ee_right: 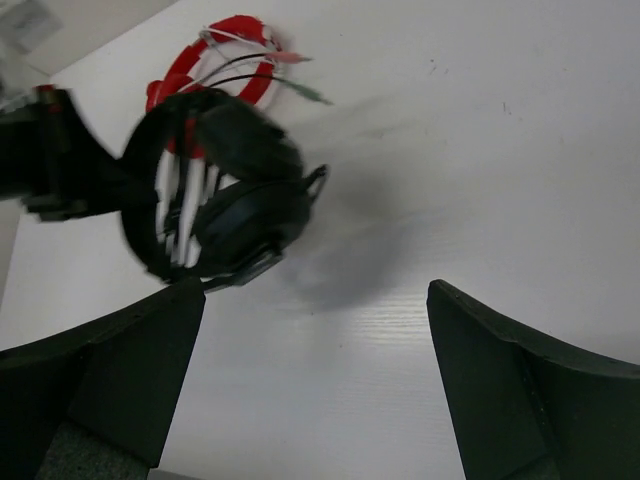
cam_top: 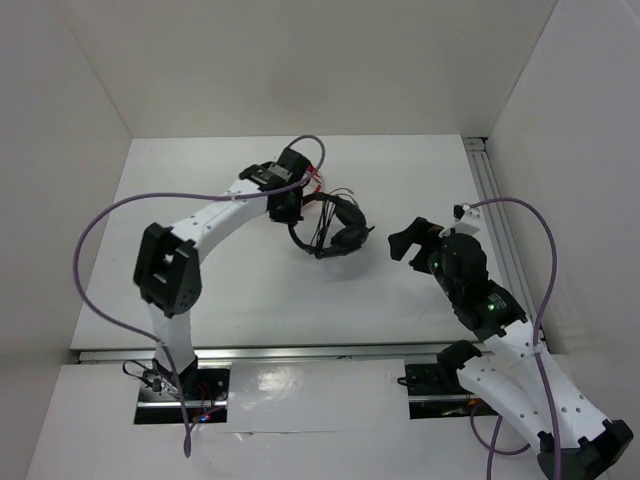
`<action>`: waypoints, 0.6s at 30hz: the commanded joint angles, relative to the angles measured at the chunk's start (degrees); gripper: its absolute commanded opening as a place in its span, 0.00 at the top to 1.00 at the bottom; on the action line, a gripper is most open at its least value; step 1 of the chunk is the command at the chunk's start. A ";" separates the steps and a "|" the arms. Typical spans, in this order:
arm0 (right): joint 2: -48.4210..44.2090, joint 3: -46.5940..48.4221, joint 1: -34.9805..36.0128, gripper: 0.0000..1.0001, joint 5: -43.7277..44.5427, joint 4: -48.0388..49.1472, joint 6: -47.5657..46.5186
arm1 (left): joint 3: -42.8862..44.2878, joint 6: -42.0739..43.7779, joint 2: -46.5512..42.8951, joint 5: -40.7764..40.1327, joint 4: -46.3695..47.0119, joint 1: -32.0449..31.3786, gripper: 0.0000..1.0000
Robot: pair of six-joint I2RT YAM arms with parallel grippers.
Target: Wrap the headphones
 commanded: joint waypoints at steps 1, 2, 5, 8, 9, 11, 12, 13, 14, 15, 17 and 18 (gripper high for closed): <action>-0.14 2.98 0.70 0.00 -2.56 -5.67 -0.87 | 11.40 -2.10 8.35 -0.90 5.01 -2.32 1.00; -0.14 2.98 0.70 0.00 -3.44 -5.67 -0.88 | 13.88 -2.10 10.90 -0.90 5.01 -2.85 1.00; -0.93 0.97 0.70 0.00 -6.34 -5.67 -0.88 | 23.96 -2.10 20.83 -0.90 5.01 -3.47 1.00; -2.34 0.35 0.70 0.00 -6.96 -5.67 -1.58 | 33.55 -3.32 29.25 -2.03 4.48 -3.99 1.00; -2.95 -0.26 0.70 0.00 -6.96 -5.15 -2.54 | 35.16 -3.94 30.77 -3.26 4.48 -4.78 1.00; -2.96 -0.88 0.70 0.00 -5.73 -5.14 -3.17 | 37.02 -5.51 33.06 -4.67 6.06 -5.49 1.00; -2.96 -0.88 0.70 0.00 -5.73 -5.14 -3.77 | 37.72 -6.14 34.81 -4.68 6.93 -5.49 1.00; -2.35 -0.88 0.70 0.00 -7.65 -5.14 -3.78 | 38.51 -7.01 35.61 -5.20 7.73 -5.49 1.00; -1.82 -0.88 0.70 0.00 -7.67 -4.45 -4.30 | 39.21 -9.54 36.31 -5.81 8.34 -5.49 1.00; -1.81 -0.88 0.70 0.00 -8.62 -4.44 -4.31 | 39.83 -10.27 36.93 -5.82 9.22 -5.49 1.00; -1.20 -0.88 0.70 0.00 -9.33 -3.91 -4.31 | 39.84 -12.89 38.34 -5.82 11.85 -5.49 1.00; -1.20 -1.41 0.70 0.00 -9.86 -3.91 -4.83 | 40.45 -12.91 39.30 -5.82 13.08 -5.49 1.00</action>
